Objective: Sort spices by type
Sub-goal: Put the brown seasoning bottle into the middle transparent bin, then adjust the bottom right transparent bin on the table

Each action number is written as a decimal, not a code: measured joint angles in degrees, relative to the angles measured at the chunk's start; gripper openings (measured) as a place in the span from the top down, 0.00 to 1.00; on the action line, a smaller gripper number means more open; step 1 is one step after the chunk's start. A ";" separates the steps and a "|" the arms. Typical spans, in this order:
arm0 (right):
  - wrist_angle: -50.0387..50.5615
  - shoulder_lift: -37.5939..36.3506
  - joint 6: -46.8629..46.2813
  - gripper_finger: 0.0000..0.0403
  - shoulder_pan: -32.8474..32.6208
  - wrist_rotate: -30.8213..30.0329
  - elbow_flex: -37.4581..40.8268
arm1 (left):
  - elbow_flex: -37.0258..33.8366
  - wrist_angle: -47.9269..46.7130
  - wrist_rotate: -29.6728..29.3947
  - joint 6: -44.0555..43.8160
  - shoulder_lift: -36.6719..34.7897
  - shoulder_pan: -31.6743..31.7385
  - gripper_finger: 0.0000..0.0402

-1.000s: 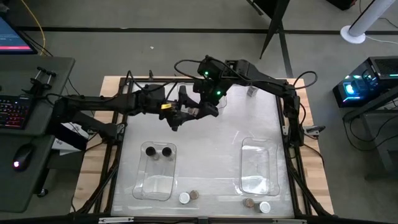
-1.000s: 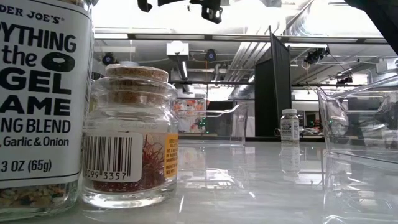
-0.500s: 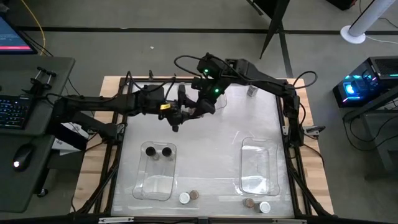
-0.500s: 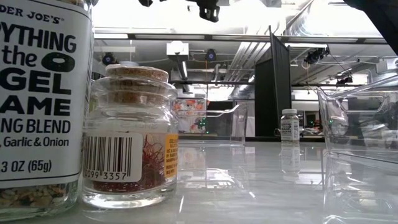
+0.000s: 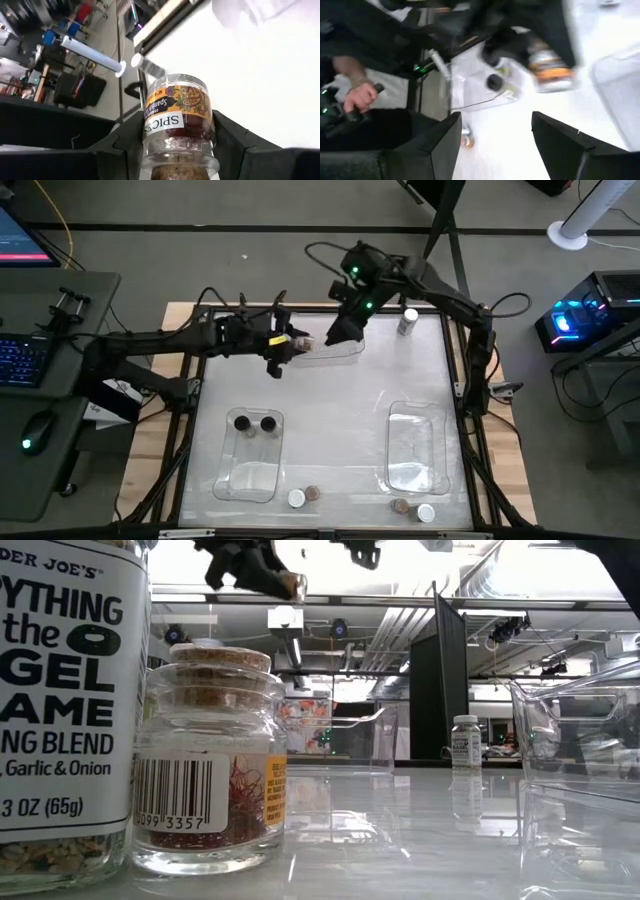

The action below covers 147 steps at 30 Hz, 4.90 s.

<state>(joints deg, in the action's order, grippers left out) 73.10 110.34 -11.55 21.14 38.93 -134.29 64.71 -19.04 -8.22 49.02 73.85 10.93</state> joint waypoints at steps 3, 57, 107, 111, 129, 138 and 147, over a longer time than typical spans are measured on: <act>1.83 -1.38 0.00 0.41 1.62 -1.36 0.14 | 0.11 -3.01 -1.50 -1.99 0.09 2.46 0.61; 6.79 -6.51 0.00 0.41 -2.55 -24.03 0.14 | 50.51 -48.29 -7.47 -27.88 59.59 16.05 0.47; 16.74 -7.28 3.32 0.41 -10.87 -18.86 1.00 | -12.24 3.75 23.34 -61.69 -8.29 11.98 0.46; 16.95 -7.43 2.87 0.41 -17.77 -18.35 6.46 | -21.08 16.11 23.13 -68.88 -15.06 8.82 0.46; -14.68 -7.69 -37.35 0.41 -47.98 -3.09 39.72 | -23.87 20.23 23.03 -74.15 -20.34 3.14 0.46; -18.87 -7.69 -60.31 0.42 -57.77 -16.52 45.06 | -23.87 19.31 23.05 -71.37 -20.29 1.32 0.46; -22.11 -7.67 -60.52 0.45 -59.98 -16.71 53.50 | -23.87 19.34 21.58 -71.44 -20.29 1.32 0.46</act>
<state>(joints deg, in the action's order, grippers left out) 50.99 102.67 -72.07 -38.84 22.21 -80.79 40.84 0.30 13.37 -22.41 53.56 12.25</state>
